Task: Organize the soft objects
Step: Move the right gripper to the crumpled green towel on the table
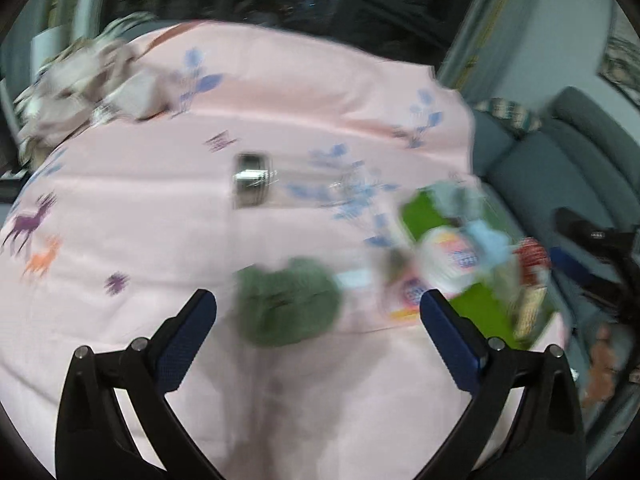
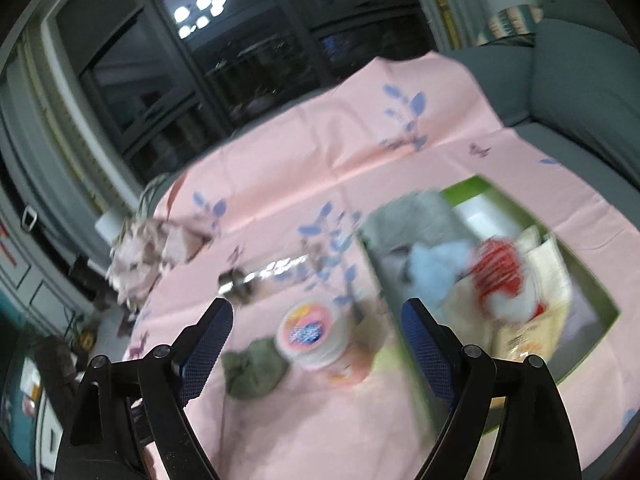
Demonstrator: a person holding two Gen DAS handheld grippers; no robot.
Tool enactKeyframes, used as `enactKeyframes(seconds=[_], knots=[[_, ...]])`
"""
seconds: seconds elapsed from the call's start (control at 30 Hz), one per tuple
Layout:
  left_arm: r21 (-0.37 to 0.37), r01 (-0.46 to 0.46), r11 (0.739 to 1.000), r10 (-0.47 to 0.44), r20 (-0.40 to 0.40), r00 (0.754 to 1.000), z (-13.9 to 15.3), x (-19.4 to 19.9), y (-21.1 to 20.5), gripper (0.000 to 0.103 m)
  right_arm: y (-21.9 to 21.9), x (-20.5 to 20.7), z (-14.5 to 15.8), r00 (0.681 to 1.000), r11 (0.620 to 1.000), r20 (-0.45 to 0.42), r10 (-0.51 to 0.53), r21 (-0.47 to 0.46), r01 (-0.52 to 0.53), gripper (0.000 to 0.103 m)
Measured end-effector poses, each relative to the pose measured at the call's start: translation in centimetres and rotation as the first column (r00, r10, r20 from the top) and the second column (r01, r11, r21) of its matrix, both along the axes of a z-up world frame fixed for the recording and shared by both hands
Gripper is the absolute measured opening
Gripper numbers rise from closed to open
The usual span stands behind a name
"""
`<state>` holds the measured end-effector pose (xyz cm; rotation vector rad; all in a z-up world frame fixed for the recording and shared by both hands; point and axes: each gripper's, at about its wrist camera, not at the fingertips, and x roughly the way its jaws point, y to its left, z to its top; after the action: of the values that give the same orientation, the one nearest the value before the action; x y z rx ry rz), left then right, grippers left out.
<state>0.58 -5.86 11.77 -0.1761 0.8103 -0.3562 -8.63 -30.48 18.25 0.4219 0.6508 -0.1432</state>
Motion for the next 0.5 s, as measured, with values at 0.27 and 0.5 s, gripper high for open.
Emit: enactKeyframes(seconds=[0.27,0.5], knots=[[-0.020,-0.082,0.996,0.080,-0.067,0.995,-4.4,1.0,3.5,0.101,6.4,2.8,-2.9,0.977,0.981,-0.092,0.190,0.050,-0.186,0.087],[-0.046,-0.087,0.995,0.079,-0.147,0.986,-6.8,2.4,4.0,0.100,9.6,5.2,-5.9,0.957,0.974,-0.181,0.228,0.038,-0.225,0.078]])
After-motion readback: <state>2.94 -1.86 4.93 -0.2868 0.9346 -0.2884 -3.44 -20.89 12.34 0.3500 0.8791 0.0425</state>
